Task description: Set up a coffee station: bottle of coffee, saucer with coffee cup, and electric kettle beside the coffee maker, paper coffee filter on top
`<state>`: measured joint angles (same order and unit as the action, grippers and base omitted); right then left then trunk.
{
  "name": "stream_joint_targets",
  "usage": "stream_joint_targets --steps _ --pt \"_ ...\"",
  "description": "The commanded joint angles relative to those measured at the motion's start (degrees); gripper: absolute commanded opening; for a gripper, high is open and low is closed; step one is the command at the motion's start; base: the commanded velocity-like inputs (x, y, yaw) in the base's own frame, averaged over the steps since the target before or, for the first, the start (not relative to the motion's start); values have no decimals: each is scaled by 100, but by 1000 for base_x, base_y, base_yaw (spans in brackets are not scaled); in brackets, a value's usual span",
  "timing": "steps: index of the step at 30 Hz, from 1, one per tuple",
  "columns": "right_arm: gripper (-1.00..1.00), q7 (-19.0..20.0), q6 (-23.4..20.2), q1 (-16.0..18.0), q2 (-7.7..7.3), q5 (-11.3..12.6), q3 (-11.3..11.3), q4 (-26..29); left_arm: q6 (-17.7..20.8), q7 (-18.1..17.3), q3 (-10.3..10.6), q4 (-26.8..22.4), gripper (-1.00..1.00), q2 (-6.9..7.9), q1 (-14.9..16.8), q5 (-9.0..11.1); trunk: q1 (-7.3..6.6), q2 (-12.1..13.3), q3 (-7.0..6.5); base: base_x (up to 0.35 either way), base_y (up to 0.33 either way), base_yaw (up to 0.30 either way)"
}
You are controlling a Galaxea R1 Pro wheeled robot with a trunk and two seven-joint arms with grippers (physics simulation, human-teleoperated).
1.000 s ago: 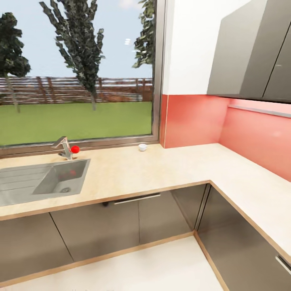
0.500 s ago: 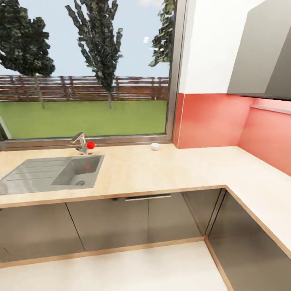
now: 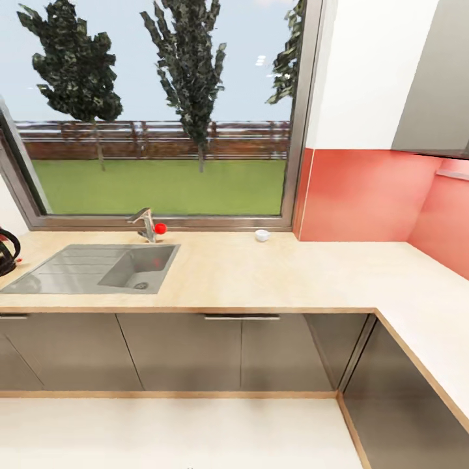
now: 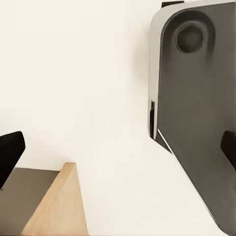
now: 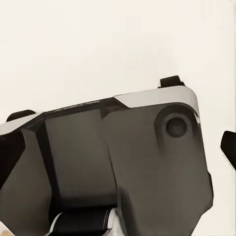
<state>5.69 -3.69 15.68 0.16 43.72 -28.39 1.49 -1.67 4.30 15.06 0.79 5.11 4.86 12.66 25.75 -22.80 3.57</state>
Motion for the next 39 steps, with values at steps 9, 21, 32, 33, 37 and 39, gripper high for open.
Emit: stream_joint_targets --steps 9,21,32,33,37,39 --pt "100 35 -18 4 -34 58 -44 0 -17 10 49 8 100 7 6 53 3 -12 15 0 -123 24" --pt "100 42 -18 5 -10 55 -49 0 -34 4 49 8 100 4 6 57 3 -12 41 0 -217 103" --pt "100 35 -18 4 -25 50 -44 0 -60 1 30 -13 100 42 6 72 3 -12 45 0 -121 16" --pt "100 35 -18 4 -25 51 -44 0 -60 1 29 -14 100 46 6 71 3 -12 45 0 -7 1" --pt "100 30 -18 5 -19 55 -44 1 -61 1 21 -17 100 65 6 65 3 -12 45 0 -3 0" --pt "100 12 -10 3 -3 58 -45 3 -75 5 22 -42 100 138 22 113 3 -12 45 -32 0 0"
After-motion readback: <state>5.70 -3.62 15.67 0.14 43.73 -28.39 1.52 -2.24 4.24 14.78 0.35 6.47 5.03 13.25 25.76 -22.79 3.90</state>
